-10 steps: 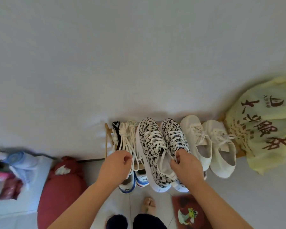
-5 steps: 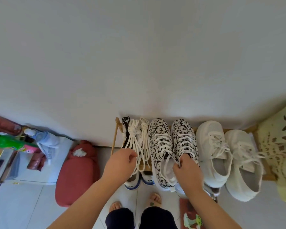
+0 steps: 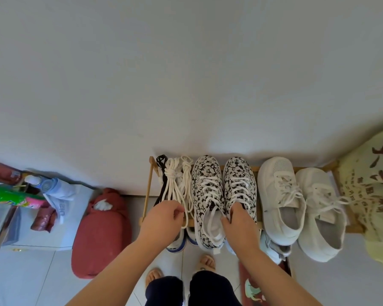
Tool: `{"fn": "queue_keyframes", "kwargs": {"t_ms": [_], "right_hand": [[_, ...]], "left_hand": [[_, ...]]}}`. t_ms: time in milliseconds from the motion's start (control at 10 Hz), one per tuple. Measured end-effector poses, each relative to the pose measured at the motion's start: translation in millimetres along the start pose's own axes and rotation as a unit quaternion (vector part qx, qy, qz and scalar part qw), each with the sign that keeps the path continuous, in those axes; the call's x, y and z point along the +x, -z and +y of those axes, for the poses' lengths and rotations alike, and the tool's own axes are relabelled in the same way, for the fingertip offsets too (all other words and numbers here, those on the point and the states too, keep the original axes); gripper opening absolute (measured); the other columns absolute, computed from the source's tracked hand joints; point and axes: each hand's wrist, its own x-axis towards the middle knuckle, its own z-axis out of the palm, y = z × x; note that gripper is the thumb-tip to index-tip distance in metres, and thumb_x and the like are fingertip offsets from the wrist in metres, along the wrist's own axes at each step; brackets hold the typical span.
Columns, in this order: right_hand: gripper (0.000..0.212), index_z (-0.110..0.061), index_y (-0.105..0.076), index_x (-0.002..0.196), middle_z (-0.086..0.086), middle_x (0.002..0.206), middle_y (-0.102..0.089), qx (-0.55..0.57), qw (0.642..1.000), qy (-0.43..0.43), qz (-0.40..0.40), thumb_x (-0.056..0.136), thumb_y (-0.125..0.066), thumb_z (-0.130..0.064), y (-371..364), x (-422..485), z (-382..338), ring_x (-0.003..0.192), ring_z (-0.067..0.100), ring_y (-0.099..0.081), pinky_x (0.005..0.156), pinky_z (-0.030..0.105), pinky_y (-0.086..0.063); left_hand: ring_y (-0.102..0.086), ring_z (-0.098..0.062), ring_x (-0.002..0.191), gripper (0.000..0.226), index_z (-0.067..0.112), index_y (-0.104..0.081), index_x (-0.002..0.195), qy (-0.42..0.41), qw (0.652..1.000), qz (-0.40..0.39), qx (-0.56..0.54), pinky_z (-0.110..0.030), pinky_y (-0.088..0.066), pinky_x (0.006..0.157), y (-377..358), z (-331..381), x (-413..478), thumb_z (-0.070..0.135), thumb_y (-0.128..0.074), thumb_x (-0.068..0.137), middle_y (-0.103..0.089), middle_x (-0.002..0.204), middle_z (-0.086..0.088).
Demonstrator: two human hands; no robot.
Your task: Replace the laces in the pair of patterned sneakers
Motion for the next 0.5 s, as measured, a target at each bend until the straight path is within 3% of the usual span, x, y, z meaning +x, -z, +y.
{"fn": "queue_keyframes", "kwargs": {"t_ms": [200, 300, 400, 500], "right_hand": [[0.024, -0.016, -0.037, 0.090, -0.006, 0.069, -0.040, -0.032, 0.999, -0.004, -0.022, 0.091, -0.053, -0.033, 13.3, -2.6, -3.1, 0.062, 0.012, -0.041, 0.049, 0.025, -0.028], [0.022, -0.015, -0.041, 0.090, -0.002, 0.077, -0.049, -0.051, 0.998, -0.007, -0.036, 0.090, -0.054, -0.033, 19.3, -9.2, -4.9, 0.069, 0.016, -0.047, 0.057, 0.027, -0.036], [0.013, -0.014, -0.048, 0.094, 0.002, 0.085, -0.058, -0.058, 0.998, -0.018, -0.032, 0.090, -0.051, -0.026, 22.1, -16.5, -3.8, 0.075, 0.020, -0.053, 0.066, 0.030, -0.042], [0.011, -0.012, -0.050, 0.094, -0.001, 0.079, -0.055, -0.067, 0.997, -0.022, -0.007, 0.092, -0.043, -0.020, 21.8, -22.4, -2.6, 0.073, 0.019, -0.052, 0.066, 0.029, -0.042]], "left_hand": [[-0.056, -0.007, 0.081, 0.022, 0.022, -0.062, 0.104, -0.015, 1.000, 0.001, 0.005, -0.025, -0.049, 0.076, 5.8, -7.4, -4.5, 0.020, -0.045, 0.091, -0.059, 0.092, 0.011], [-0.058, -0.009, 0.079, 0.023, 0.021, -0.062, 0.105, -0.022, 1.000, -0.007, 0.000, -0.024, -0.048, 0.074, 10.5, -12.7, -6.2, 0.020, -0.045, 0.090, -0.063, 0.095, 0.008], [-0.057, -0.008, 0.078, 0.021, 0.022, -0.062, 0.104, -0.035, 0.999, -0.014, 0.005, -0.022, -0.045, 0.072, 12.6, -20.3, -6.1, 0.020, -0.045, 0.090, -0.062, 0.094, 0.008], [-0.054, -0.008, 0.081, 0.019, 0.022, -0.061, 0.101, -0.056, 0.998, -0.015, 0.008, -0.020, -0.043, 0.073, 18.0, -26.3, -8.2, 0.020, -0.046, 0.090, -0.058, 0.094, 0.009]]}}
